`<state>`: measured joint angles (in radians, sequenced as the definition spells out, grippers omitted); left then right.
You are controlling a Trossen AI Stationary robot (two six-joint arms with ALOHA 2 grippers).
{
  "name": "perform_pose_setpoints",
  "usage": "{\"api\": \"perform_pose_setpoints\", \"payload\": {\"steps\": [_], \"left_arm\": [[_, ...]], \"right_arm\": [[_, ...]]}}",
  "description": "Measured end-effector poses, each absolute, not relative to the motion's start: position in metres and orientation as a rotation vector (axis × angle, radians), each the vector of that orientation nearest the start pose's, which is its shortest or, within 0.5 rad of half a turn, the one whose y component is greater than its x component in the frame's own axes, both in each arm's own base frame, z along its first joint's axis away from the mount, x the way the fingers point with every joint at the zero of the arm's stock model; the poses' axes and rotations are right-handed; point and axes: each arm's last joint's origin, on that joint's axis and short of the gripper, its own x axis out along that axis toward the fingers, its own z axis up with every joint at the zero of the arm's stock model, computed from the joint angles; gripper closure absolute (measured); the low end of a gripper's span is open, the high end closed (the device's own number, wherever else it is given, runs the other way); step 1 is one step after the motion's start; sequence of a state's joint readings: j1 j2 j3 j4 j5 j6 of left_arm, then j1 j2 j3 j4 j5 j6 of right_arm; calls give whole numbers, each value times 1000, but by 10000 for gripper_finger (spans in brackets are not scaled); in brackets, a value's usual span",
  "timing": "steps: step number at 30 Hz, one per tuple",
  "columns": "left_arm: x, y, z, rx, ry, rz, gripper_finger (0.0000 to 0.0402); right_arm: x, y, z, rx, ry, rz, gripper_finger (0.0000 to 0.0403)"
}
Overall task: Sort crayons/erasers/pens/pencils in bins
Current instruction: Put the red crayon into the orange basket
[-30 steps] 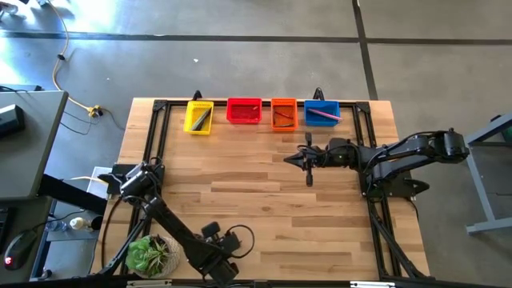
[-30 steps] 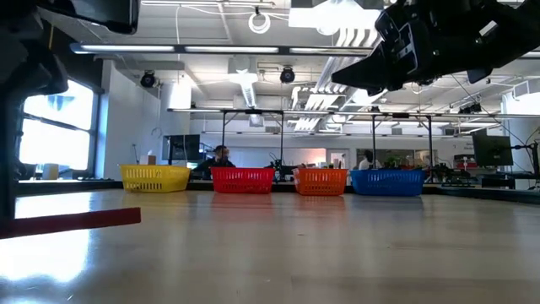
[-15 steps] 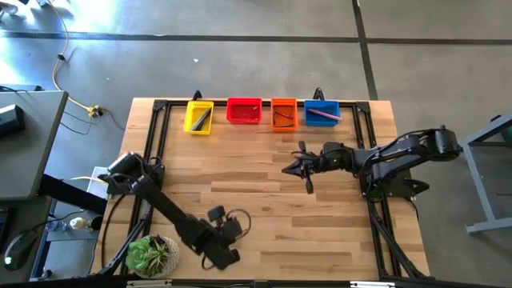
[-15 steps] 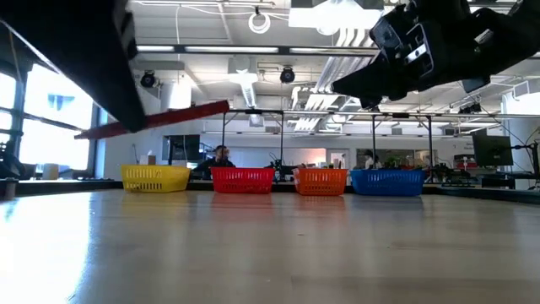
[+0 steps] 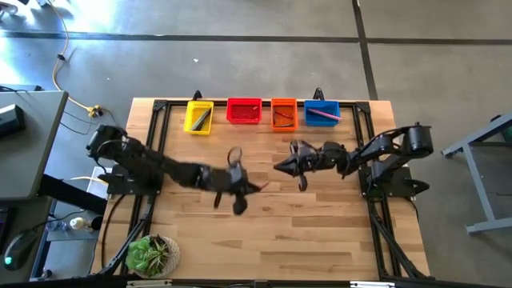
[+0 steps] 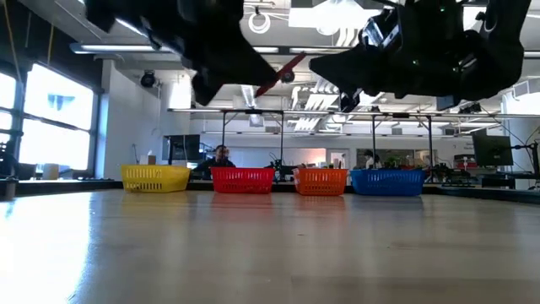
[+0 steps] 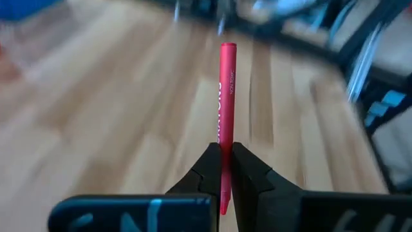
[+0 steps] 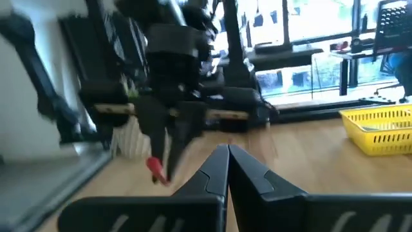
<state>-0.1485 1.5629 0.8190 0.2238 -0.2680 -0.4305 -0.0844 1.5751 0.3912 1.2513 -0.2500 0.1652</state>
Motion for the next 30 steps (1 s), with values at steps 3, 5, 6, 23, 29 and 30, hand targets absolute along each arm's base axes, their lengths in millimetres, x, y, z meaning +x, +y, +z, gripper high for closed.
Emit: {"api": "perform_pose_setpoints", "payload": {"steps": [3,5,6,23,29,30], "left_arm": [[314,-9,200,-330,367,183,401],[313,10,203,-346,290,158,401],[311,19,203,-352,260,146,401],[294,102,216,-300,90,28,401],[289,114,219,-273,68,12,401],[288,116,219,-270,65,7,401]], "right_arm": [[266,-26,177,229,-100,145,400],[264,-34,183,272,-124,132,390],[266,-37,187,283,-142,127,383],[297,-61,227,331,-174,96,218],[307,-65,240,288,-180,45,262],[308,-65,241,283,-177,36,276]]}}
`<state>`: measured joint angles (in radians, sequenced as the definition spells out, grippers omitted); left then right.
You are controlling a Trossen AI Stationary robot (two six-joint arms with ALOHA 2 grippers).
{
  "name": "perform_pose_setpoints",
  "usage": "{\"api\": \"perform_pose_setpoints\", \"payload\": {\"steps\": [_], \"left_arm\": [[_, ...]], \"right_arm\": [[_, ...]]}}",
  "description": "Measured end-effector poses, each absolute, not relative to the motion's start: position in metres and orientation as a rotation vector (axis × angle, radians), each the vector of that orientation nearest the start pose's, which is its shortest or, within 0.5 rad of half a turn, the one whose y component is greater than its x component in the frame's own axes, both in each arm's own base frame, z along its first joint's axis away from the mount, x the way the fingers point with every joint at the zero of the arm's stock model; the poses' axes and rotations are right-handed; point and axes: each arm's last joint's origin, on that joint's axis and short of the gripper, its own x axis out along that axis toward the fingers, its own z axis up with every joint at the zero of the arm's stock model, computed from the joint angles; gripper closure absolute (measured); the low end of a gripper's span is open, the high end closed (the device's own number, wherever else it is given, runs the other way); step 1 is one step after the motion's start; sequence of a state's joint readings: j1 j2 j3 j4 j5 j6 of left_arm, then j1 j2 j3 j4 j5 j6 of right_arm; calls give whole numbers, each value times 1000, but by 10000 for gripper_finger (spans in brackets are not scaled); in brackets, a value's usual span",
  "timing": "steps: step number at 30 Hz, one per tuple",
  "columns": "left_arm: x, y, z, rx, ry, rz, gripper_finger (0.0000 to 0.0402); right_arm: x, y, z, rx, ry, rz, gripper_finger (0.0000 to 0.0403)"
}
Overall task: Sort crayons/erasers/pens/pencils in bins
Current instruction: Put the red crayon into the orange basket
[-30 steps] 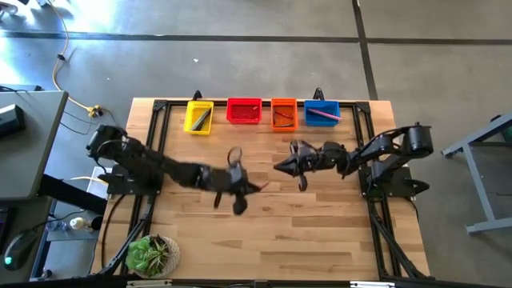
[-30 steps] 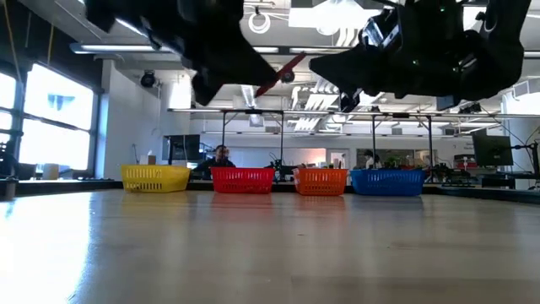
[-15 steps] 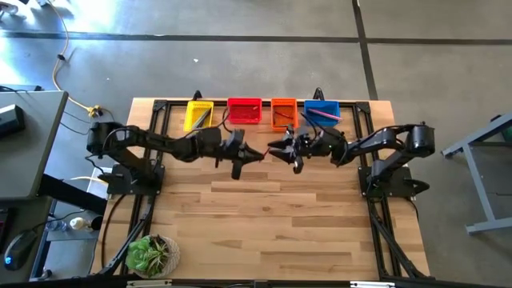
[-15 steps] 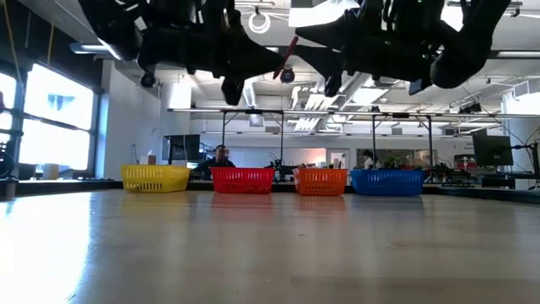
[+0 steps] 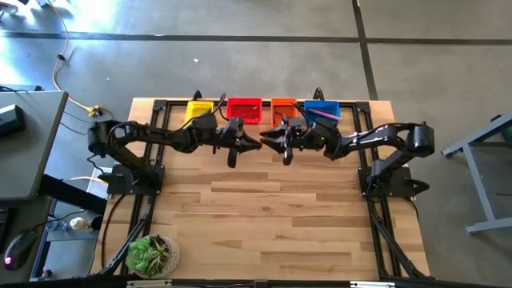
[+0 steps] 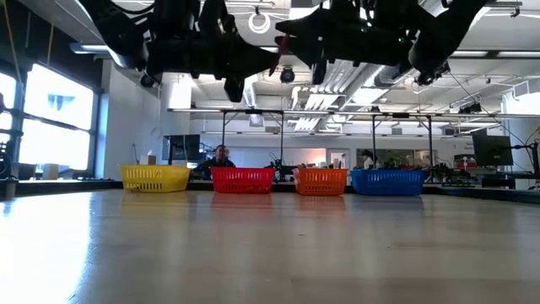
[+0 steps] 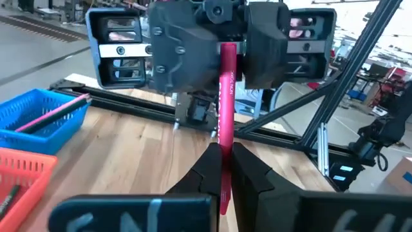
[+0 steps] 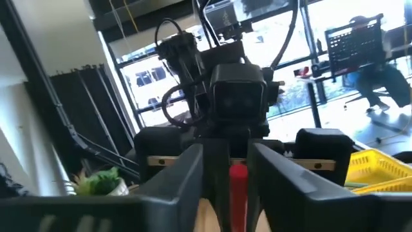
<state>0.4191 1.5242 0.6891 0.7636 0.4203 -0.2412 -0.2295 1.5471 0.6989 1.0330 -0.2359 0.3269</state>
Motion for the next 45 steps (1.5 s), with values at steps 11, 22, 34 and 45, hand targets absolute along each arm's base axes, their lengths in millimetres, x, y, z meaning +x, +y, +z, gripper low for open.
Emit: {"api": "perform_pose_setpoints", "payload": {"steps": [11,22,34,45], "left_arm": [[282,128,222,-250,37,-15,385],[258,156,231,-205,58,44,274],[234,149,227,-35,148,86,296],[214,128,200,-17,85,140,398]], "right_arm": [[316,-68,253,195,-188,-20,381],[322,-93,269,100,-155,-149,393],[304,-190,246,157,288,-586,398],[295,-256,174,247,552,-695,394]]}}
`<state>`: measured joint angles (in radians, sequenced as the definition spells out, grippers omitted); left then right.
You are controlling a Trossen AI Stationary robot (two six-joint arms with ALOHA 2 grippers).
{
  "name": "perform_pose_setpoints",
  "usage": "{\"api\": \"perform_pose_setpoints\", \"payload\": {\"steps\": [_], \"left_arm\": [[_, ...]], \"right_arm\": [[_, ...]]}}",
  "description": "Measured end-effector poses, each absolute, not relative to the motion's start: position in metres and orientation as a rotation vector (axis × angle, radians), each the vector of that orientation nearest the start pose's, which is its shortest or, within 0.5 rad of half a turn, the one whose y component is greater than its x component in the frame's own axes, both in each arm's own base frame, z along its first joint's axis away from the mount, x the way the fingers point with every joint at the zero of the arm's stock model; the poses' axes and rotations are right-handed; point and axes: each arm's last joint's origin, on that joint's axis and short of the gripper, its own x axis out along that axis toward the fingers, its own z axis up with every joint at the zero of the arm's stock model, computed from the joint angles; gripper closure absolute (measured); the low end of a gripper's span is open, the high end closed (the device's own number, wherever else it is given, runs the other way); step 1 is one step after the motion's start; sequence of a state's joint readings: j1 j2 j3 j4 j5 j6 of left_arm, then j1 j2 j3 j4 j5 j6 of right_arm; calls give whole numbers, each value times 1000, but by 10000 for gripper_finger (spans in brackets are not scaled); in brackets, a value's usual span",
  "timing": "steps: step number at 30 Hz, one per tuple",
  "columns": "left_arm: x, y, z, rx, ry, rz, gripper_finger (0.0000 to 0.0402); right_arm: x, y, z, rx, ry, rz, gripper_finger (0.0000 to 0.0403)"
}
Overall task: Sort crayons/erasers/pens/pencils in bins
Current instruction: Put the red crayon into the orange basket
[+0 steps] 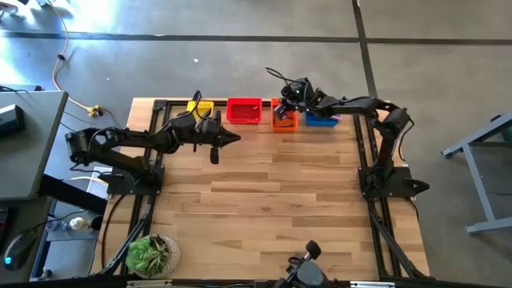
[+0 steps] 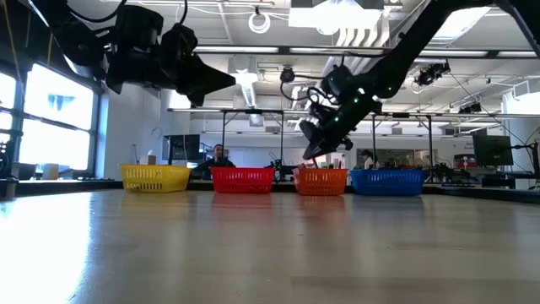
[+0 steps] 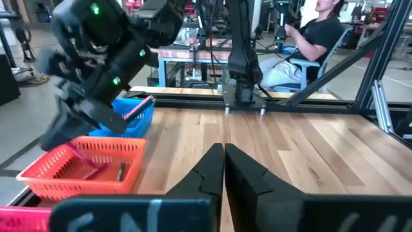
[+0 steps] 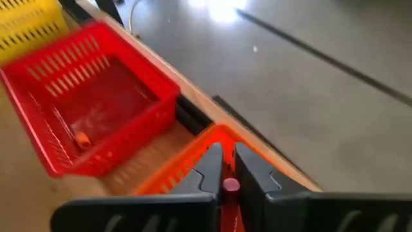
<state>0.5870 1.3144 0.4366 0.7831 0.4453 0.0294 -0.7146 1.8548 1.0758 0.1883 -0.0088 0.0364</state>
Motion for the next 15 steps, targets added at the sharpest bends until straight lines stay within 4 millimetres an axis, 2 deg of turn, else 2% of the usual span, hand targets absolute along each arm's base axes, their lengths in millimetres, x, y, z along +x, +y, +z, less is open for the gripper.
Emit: {"api": "perform_pose_setpoints", "payload": {"steps": [4,8,10,15], "left_arm": [[204,121,203,-3,59,154,397],[189,112,204,11,34,160,400],[180,106,205,21,16,160,401],[161,95,202,13,33,206,401]], "right_arm": [[296,-259,162,280,612,-700,380],[294,-259,163,276,624,-709,357],[293,-257,170,267,619,-705,337],[291,-244,202,250,566,-692,282]]}}
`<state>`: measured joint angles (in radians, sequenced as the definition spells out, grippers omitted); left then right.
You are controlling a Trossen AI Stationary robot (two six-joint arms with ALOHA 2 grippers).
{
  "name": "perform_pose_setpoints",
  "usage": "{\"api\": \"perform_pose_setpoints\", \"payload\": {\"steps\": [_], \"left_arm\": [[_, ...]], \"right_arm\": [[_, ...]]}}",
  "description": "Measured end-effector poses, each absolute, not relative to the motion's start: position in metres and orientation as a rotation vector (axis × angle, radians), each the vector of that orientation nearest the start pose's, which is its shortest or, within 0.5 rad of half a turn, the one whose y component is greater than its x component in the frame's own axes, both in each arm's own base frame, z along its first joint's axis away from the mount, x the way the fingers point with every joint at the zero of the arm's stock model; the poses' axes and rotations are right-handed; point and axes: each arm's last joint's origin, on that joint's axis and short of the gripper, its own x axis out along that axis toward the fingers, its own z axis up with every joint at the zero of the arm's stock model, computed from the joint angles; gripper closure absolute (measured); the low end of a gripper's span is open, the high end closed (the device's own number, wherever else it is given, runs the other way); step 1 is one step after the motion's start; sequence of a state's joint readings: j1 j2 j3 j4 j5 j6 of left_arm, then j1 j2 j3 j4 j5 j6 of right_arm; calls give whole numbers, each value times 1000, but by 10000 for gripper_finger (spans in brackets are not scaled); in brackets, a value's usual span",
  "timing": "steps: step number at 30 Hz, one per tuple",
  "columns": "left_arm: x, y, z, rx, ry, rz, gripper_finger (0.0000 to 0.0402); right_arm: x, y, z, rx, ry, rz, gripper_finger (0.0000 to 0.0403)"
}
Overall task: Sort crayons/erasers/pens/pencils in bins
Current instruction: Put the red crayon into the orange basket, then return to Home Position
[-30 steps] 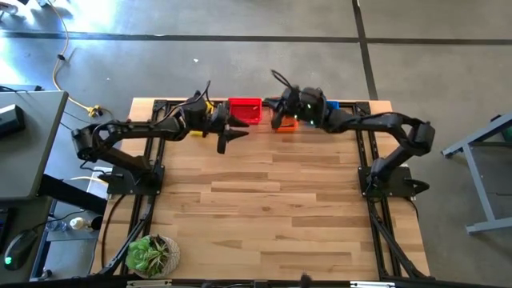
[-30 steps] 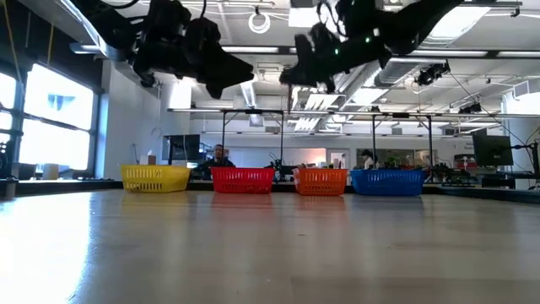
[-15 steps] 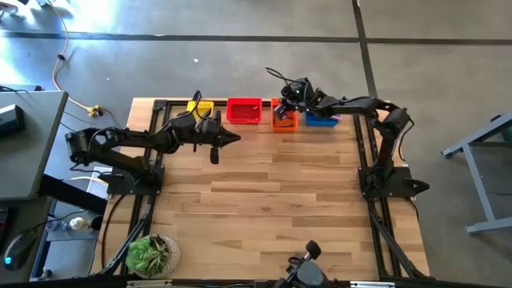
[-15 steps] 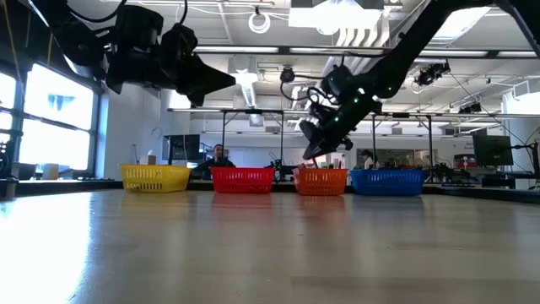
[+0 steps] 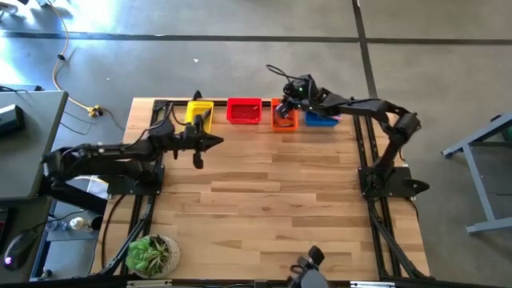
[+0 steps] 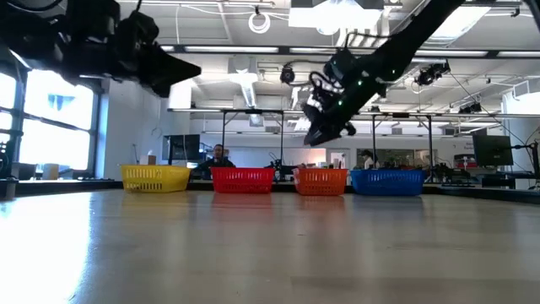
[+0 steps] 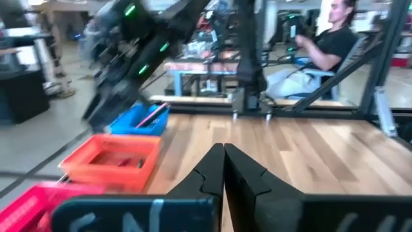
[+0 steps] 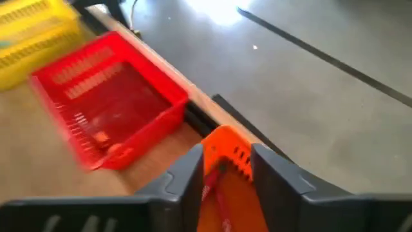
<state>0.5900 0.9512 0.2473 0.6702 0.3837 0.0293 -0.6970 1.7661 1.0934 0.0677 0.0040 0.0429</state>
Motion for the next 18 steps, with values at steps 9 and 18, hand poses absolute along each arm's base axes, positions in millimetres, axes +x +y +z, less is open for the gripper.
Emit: {"api": "perform_pose_setpoints", "payload": {"steps": [9,18], "left_arm": [[129,72,195,31,-1,255,401],[106,57,188,31,-24,252,401]], "right_arm": [[284,-177,232,22,521,-564,316],[221,-106,217,-2,286,-485,385]]}}
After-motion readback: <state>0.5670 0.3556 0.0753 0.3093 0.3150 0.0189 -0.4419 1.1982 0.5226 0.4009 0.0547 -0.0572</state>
